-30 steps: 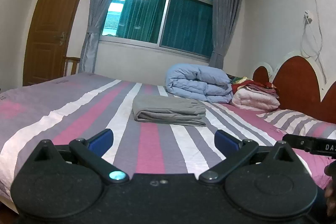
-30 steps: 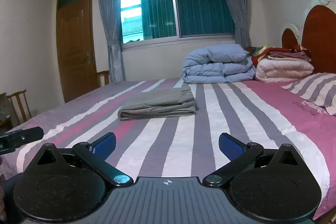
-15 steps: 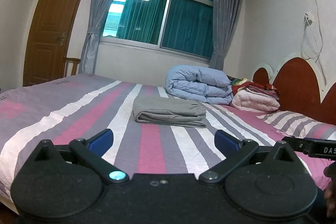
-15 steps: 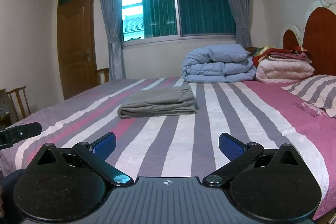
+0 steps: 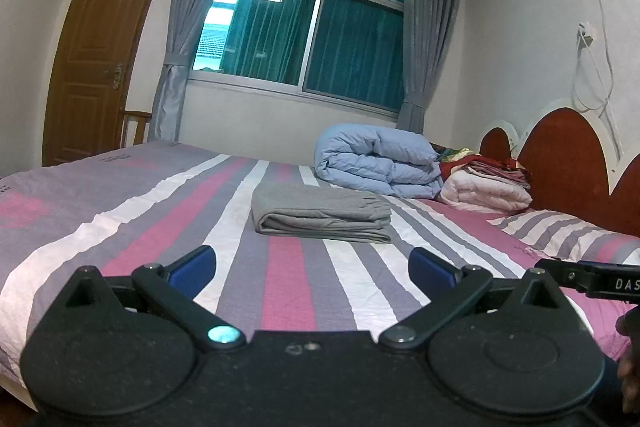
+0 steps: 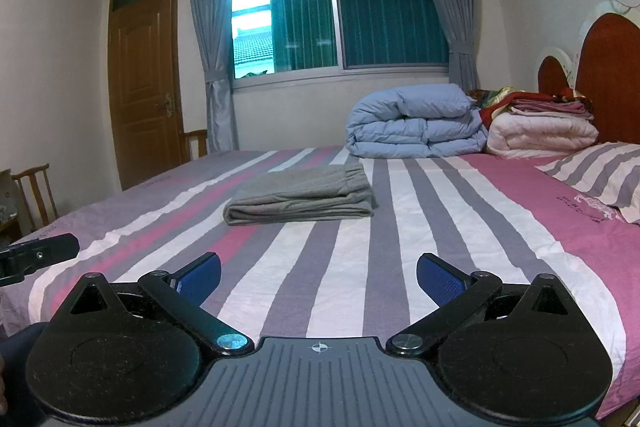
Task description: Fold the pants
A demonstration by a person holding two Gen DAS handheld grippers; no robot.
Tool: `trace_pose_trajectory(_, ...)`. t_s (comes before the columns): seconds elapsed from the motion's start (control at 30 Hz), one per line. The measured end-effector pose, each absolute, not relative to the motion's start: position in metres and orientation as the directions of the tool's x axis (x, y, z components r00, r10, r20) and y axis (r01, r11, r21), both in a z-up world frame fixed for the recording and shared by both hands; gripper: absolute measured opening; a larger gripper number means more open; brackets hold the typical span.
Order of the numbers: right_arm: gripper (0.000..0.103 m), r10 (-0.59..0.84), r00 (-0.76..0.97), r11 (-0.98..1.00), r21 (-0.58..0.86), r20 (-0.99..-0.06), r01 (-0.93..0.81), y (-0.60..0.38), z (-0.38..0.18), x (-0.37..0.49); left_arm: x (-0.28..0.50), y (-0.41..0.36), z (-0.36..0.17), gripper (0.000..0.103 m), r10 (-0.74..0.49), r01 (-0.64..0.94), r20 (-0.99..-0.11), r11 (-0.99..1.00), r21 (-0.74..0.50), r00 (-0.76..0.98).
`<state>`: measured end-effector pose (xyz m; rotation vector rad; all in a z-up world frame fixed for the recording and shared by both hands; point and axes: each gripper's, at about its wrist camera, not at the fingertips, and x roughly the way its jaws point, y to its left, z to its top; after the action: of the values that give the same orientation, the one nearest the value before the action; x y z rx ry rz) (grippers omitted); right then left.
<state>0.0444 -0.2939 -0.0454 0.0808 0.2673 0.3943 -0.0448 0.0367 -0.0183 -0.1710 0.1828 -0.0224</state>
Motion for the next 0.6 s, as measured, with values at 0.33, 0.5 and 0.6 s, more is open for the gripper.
trace_pose_trajectory(0.33,0.103,0.39,0.888,0.92,0.129,-0.242,-0.369,-0.294,-0.0453,0.0443,-0.0445,0.0362,-0.0184,0.097,-0.037,0.005,-0.18,0.985,-0.172,0.983)
trace_pose_trajectory(0.5,0.103,0.39,0.888,0.92,0.129,-0.243,-0.369,-0.2944,-0.0452,0.0444,-0.0445,0.0363,-0.0185,0.097,-0.037,0.006,-0.179,0.985,-0.171,0.983)
trace_pose_trajectory(0.6,0.103,0.39,0.888,0.92,0.129,-0.242,-0.37,-0.2948,-0.045,0.0443,-0.0444,0.0362,-0.0185,0.097,-0.037,0.006,-0.178,0.985,-0.172,0.983)
